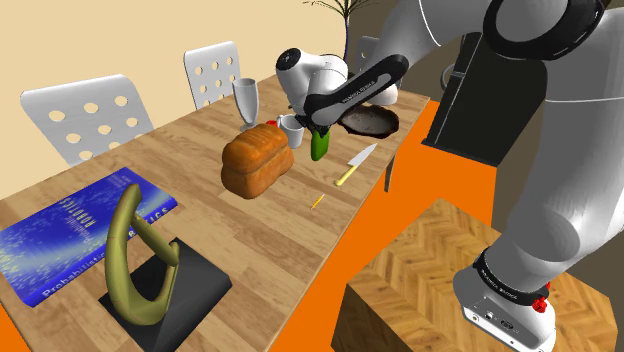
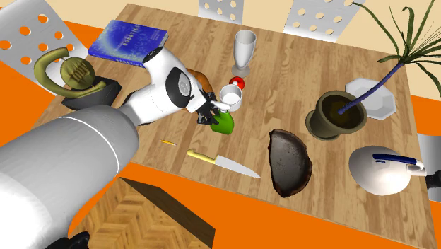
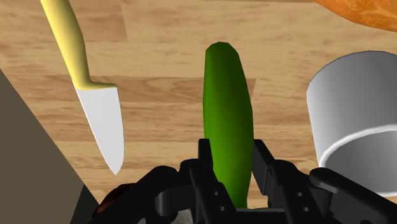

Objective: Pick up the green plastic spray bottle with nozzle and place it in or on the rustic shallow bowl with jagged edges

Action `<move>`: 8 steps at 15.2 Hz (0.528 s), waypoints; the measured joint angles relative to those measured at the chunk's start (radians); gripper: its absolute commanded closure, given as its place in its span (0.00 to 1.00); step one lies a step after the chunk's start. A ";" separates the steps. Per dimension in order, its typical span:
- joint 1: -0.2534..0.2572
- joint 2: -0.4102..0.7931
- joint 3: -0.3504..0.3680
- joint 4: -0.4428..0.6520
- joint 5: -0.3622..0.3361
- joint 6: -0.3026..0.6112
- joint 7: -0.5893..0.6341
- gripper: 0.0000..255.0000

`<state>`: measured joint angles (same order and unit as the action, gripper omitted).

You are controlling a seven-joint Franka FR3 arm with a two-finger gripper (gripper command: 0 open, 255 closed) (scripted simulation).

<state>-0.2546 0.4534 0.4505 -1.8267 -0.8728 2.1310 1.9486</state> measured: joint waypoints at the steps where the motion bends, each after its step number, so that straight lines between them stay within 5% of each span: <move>1: 0.000 0.000 0.000 0.000 0.000 0.000 0.000 1.00; 8: -0.004 -0.017 0.007 0.004 0.016 -0.014 -0.017 1.00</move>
<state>-0.2586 0.4363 0.4571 -1.8231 -0.8573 2.1172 1.9317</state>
